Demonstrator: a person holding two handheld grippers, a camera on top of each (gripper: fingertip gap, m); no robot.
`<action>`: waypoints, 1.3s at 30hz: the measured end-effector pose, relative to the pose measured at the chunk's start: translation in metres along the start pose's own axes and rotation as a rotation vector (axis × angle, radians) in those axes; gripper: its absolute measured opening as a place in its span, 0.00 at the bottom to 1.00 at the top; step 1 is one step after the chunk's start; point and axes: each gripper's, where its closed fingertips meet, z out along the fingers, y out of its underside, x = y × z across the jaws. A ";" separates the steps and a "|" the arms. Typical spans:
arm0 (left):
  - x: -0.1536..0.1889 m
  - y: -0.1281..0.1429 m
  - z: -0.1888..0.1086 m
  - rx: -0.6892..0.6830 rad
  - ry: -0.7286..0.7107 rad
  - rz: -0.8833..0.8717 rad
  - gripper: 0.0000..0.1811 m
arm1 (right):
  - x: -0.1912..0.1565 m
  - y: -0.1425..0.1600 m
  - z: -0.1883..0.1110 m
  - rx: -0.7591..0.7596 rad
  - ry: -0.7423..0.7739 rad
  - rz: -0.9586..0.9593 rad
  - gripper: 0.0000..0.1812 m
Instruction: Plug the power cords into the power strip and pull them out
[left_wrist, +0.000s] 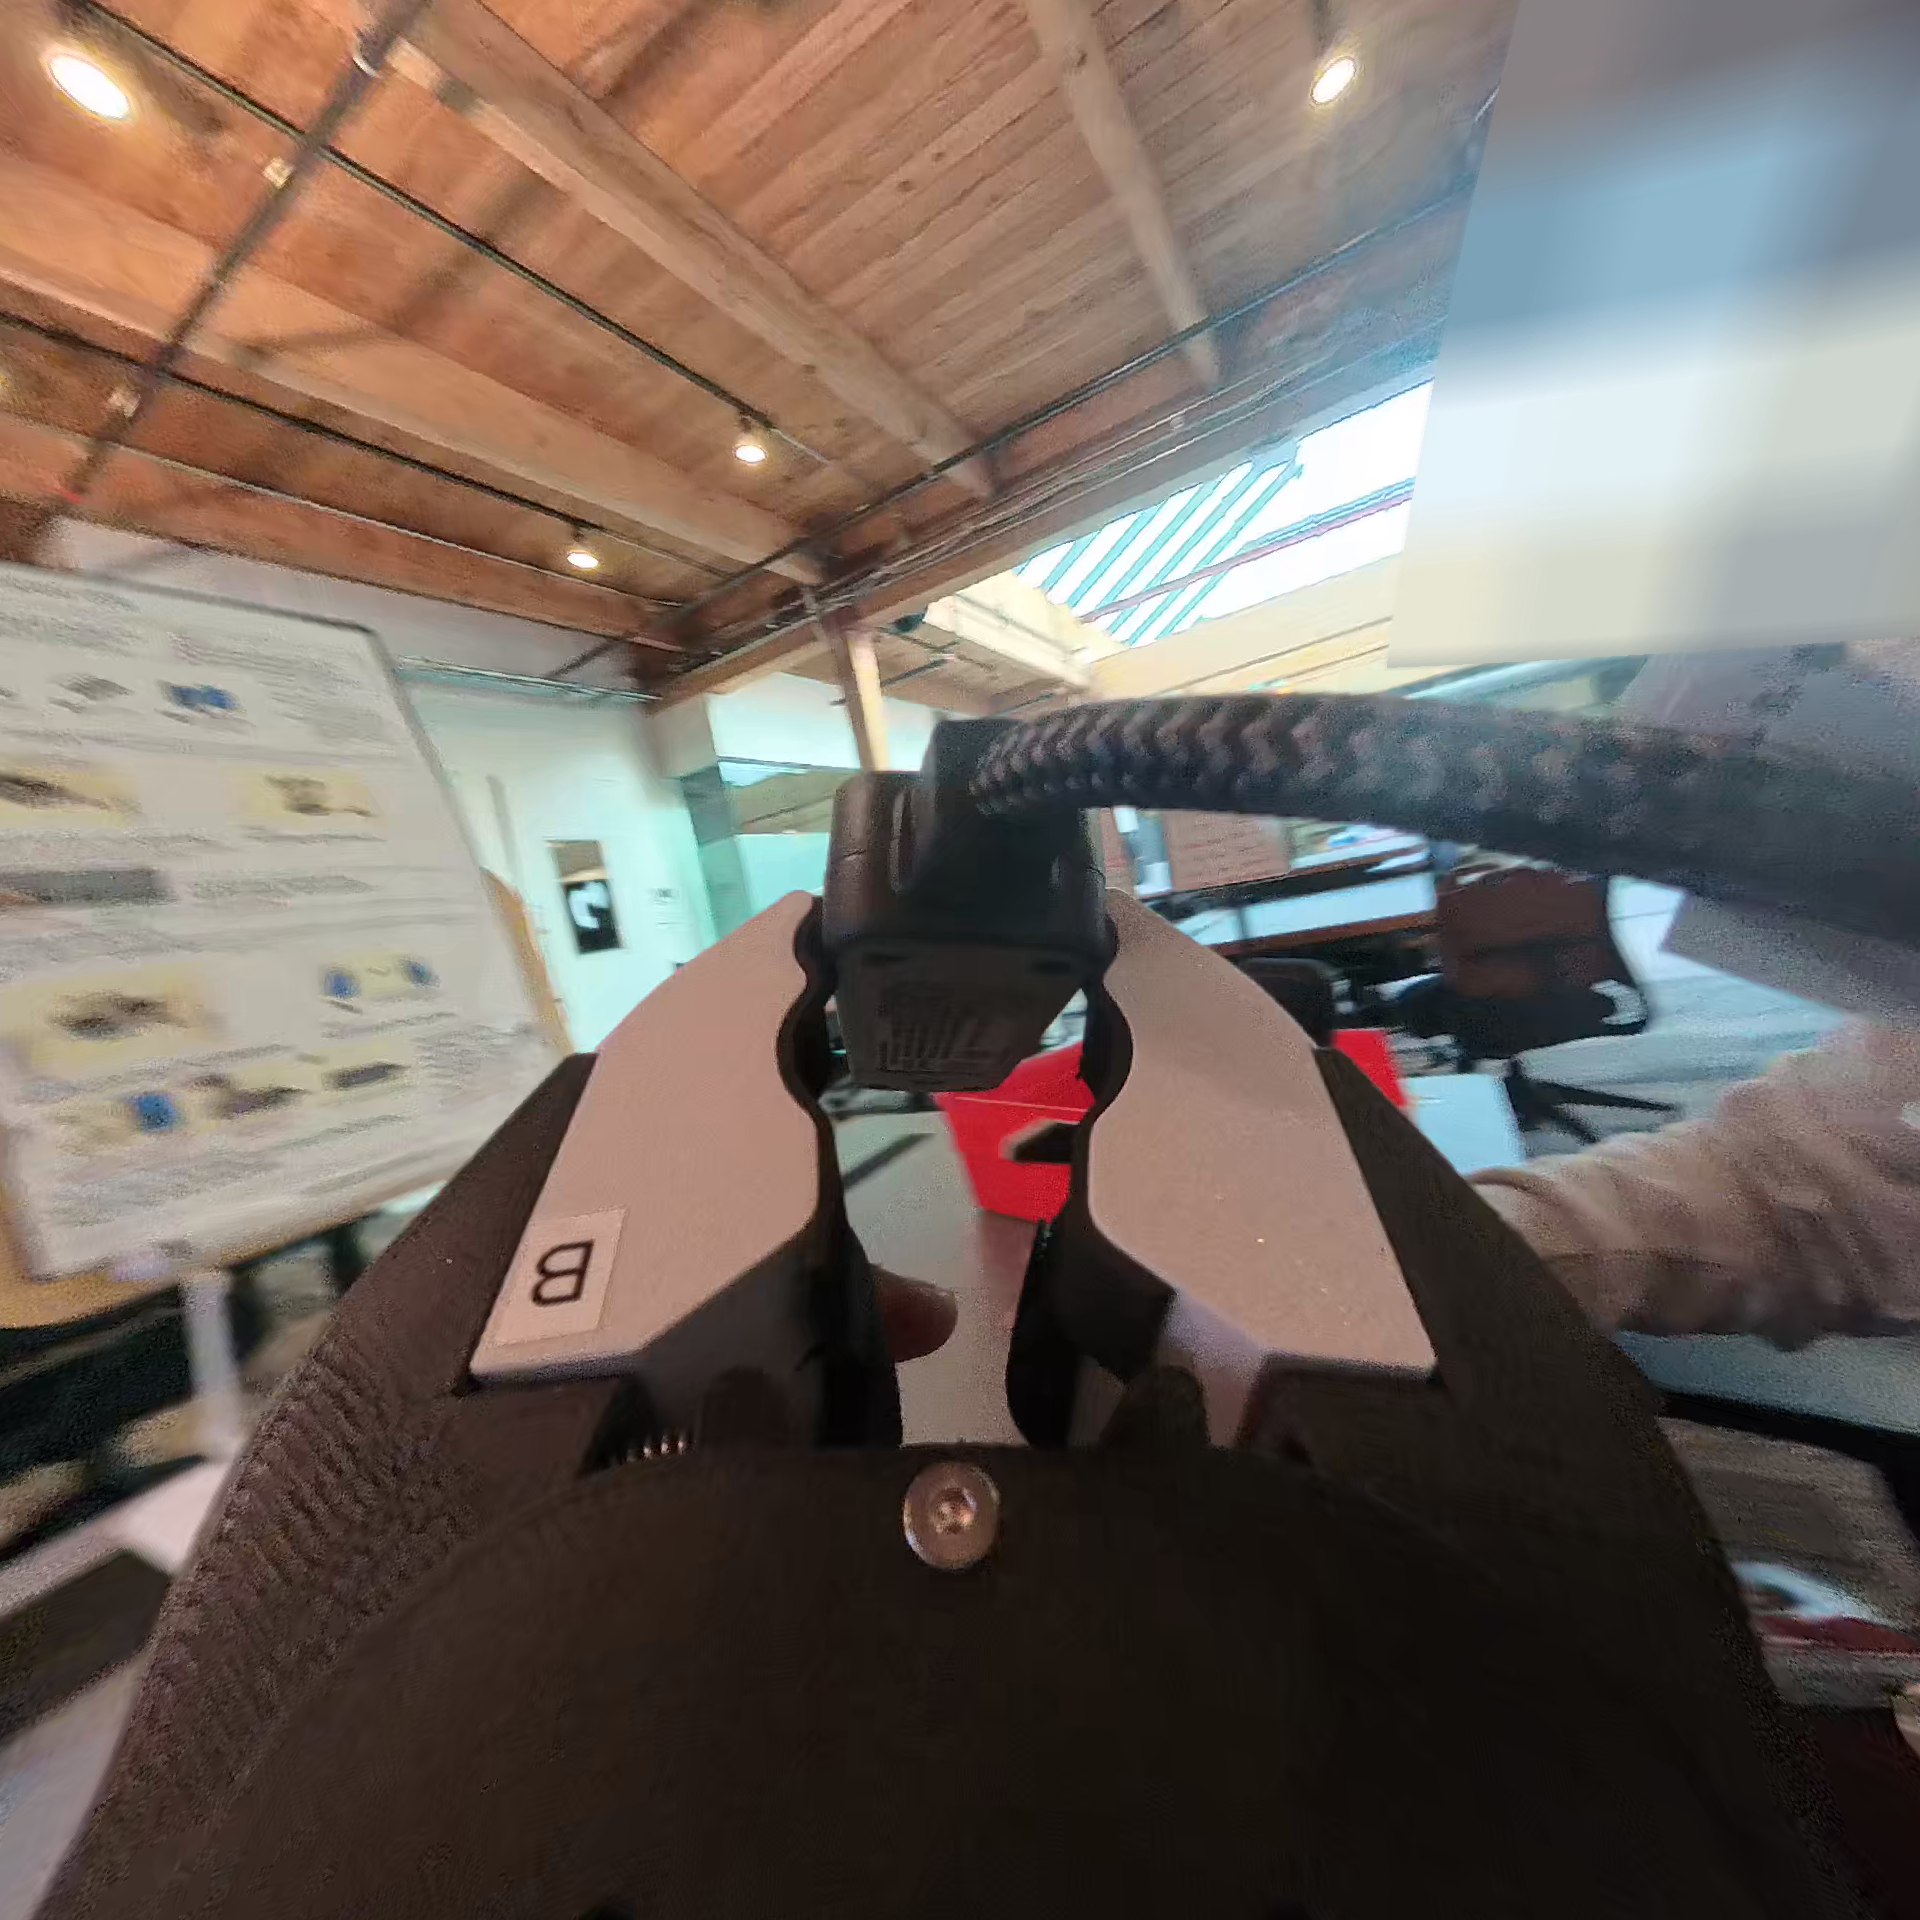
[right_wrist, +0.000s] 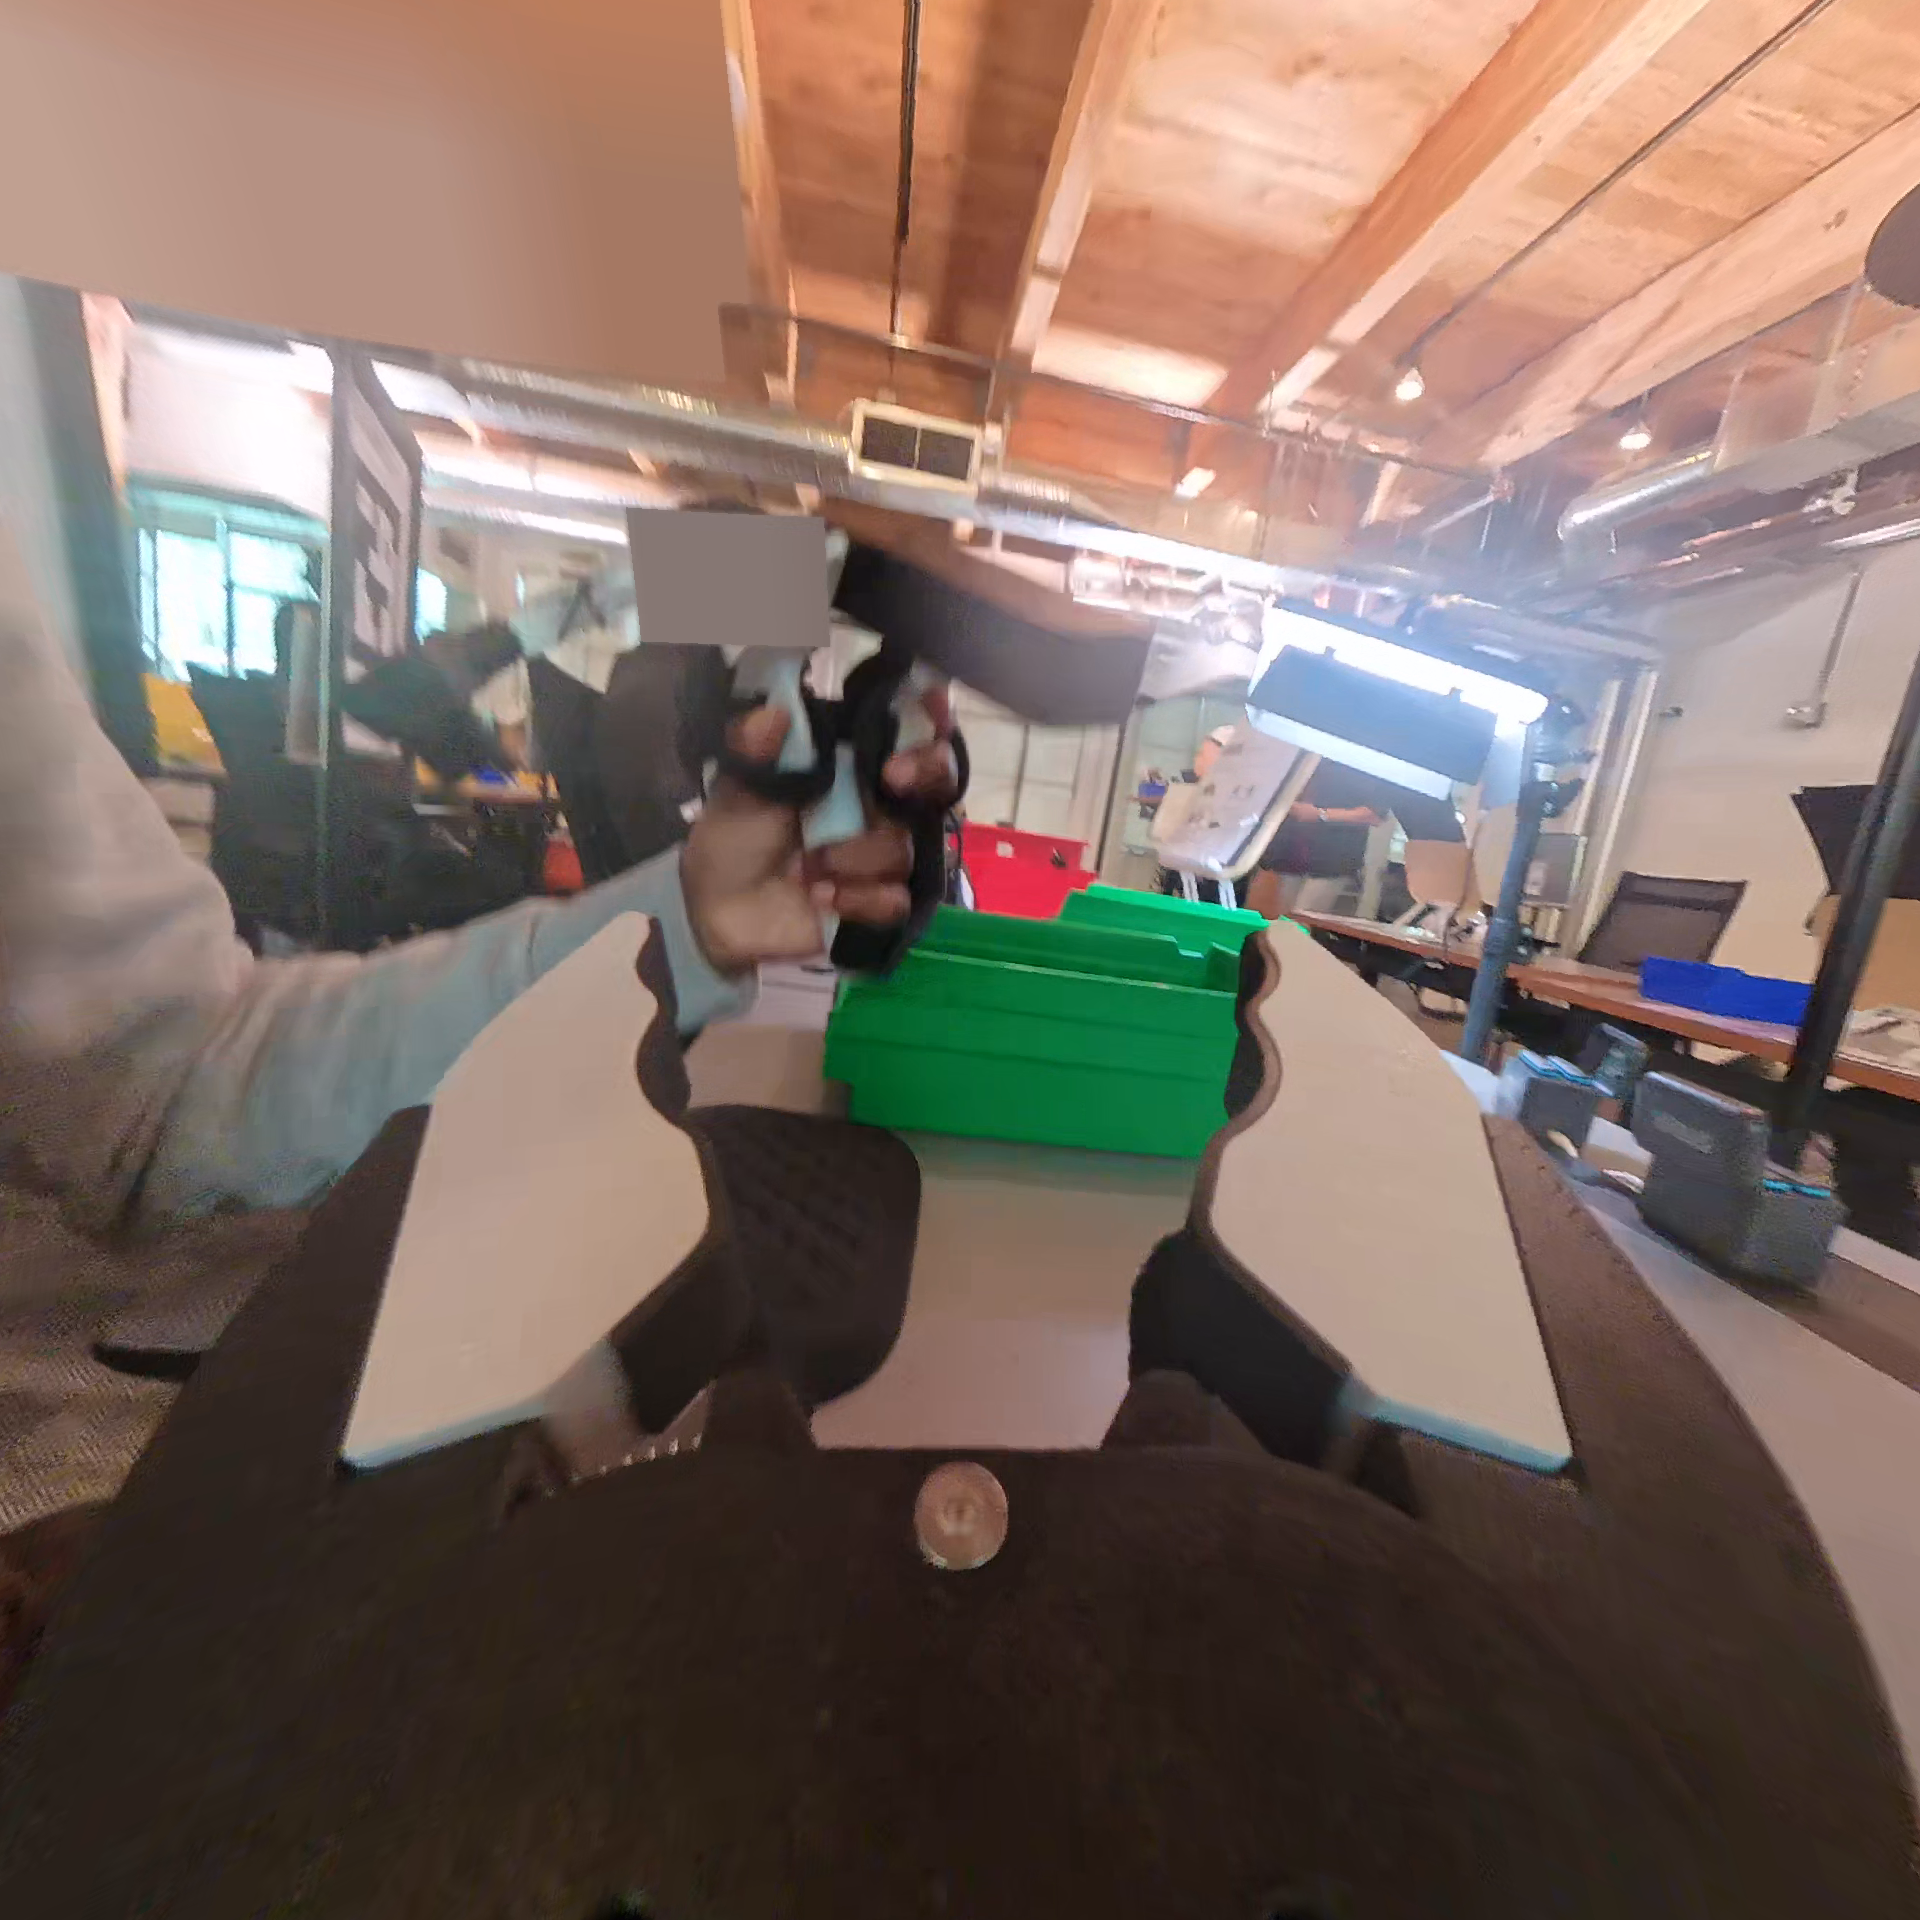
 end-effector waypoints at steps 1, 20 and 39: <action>0.012 0.011 0.004 0.004 0.030 -0.051 0.25 | 0.000 -0.004 -0.001 0.023 -0.008 0.017 0.55; -0.009 0.074 0.000 -0.339 -0.460 0.486 0.25 | 0.004 0.014 -0.001 -0.105 0.021 -0.002 0.49; -0.009 0.068 0.032 -0.678 -0.523 1.869 0.25 | -0.007 0.009 0.051 -0.432 -0.044 0.721 0.18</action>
